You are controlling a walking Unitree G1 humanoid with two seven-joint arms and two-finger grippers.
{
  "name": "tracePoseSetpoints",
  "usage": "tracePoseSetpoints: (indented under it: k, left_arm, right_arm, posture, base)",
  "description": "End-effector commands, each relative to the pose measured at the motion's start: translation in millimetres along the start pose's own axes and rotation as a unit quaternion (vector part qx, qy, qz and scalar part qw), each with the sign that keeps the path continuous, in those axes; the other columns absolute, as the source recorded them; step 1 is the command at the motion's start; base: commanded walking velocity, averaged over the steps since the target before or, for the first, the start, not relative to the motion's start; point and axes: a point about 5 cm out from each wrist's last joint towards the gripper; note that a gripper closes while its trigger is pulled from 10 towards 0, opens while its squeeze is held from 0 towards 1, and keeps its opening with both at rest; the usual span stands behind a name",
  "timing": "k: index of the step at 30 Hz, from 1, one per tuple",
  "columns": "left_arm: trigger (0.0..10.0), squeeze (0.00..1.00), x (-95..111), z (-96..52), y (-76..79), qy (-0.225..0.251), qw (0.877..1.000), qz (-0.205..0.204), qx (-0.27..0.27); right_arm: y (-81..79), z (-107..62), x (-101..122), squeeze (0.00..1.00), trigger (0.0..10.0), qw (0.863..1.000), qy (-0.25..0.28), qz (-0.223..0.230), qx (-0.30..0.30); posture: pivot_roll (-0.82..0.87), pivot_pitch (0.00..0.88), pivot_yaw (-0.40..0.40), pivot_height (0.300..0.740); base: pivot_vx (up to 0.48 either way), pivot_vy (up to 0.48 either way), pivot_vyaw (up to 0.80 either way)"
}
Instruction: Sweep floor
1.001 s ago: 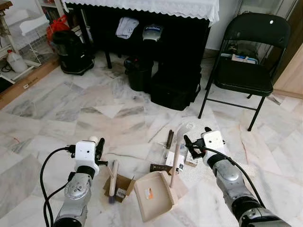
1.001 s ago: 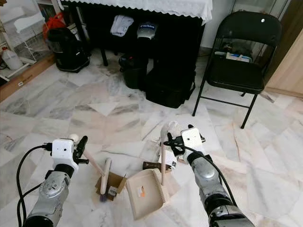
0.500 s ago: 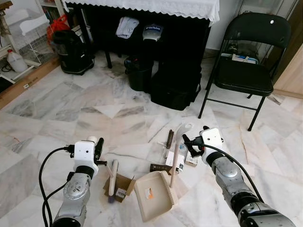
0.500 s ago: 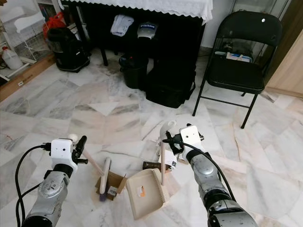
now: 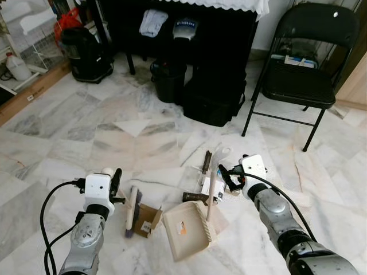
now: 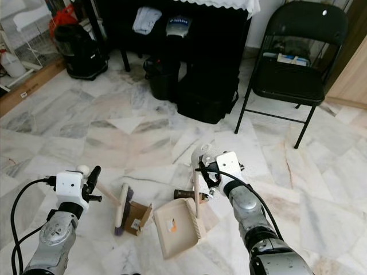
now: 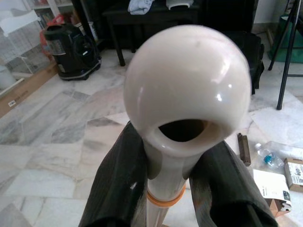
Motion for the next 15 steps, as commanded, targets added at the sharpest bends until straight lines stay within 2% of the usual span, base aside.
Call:
tracePoseSetpoints:
  k: [1,6,8,9,15]
  left_arm:
    - [10.0,0.00,-10,-5.4,2.9,-0.031,0.999,0.009,-0.016]
    - [10.0,0.00,-9,-1.0,4.3,-0.031,0.999,0.006,-0.017]
    - [10.0,0.00,-8,-0.1,4.6,-0.030,0.999,0.006,-0.017]
    - [10.0,0.00,-7,0.9,4.9,-0.029,0.999,0.006,-0.018]
    - [10.0,0.00,-6,4.6,5.2,-0.028,0.999,0.004,-0.018]
  right_arm:
    - [-0.4,-0.2,-3,0.00,10.0,1.000,-0.009,0.003,-0.003]
    - [-1.0,-1.4,-7,0.00,10.0,1.000,-0.018,0.014,0.003]
    - [-1.4,-1.7,-8,0.00,10.0,1.000,-0.027,0.002,0.004]
    - [-1.8,-2.3,-8,0.00,10.0,1.000,-0.023,-0.014,0.008]
    - [-0.3,-6.8,-1,0.00,10.0,0.999,0.032,-0.011,0.000]
  posture:
    - [0.02,0.165,0.029,0.740]
    - [0.02,0.152,0.028,0.740]
    - [0.02,0.147,0.028,0.740]
    - [0.02,0.143,0.028,0.740]
    - [0.00,0.129,0.031,0.740]
  base:
    - [0.000,0.000,0.00]
    - [0.000,0.000,0.00]
    - [0.000,0.000,0.00]
    - [0.000,0.000,0.00]
    - [0.000,0.000,0.00]
Point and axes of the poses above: a point about 5 cm out from each wrist's last joint towards the gripper, its own z axis pointing out of the wrist towards the gripper, its own x axis along the axis of the wrist's last joint, y = z × x, and after that the axes turned 14 degrees about z, right-handed
